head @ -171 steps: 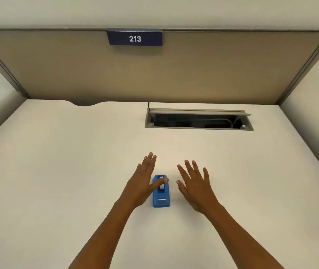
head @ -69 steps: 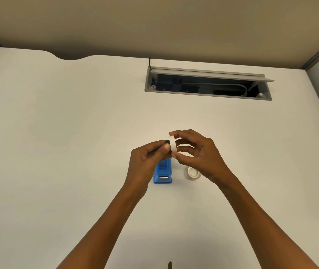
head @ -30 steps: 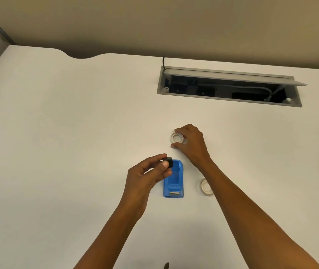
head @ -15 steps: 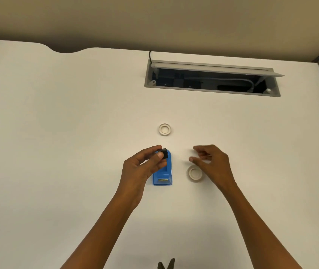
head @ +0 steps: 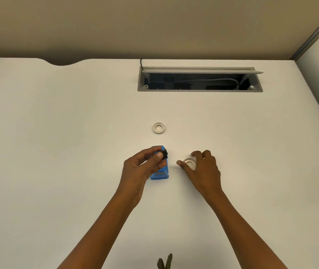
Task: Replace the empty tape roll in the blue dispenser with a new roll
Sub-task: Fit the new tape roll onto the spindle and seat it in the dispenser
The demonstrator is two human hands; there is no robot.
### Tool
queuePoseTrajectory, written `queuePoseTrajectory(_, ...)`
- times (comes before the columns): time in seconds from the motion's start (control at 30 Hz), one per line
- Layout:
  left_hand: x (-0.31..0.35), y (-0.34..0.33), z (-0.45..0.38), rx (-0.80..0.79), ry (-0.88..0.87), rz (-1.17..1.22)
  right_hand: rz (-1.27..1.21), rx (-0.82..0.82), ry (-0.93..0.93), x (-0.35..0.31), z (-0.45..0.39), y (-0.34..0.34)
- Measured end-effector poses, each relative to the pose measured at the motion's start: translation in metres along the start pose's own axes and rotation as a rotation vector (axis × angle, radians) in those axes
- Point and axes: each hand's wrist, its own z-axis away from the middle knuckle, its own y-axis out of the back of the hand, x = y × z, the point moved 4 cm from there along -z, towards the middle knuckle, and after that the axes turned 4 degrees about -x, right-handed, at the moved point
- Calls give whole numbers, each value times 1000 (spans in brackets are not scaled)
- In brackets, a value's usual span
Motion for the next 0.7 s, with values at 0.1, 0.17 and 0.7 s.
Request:
queuePoseTrajectory(0.1, 3, 2, 3, -8, -7, -12, 71, 27, -28, -4, 1, -3)
queuePoseTrajectory(0.17, 5, 5, 4, -8, -10, -13, 77, 21, -27, -6, 3, -6)
queuePoseTrajectory(0.7, 12, 7, 13, -51, 12, 5, -868, -188, 125, -44, 52, 47)
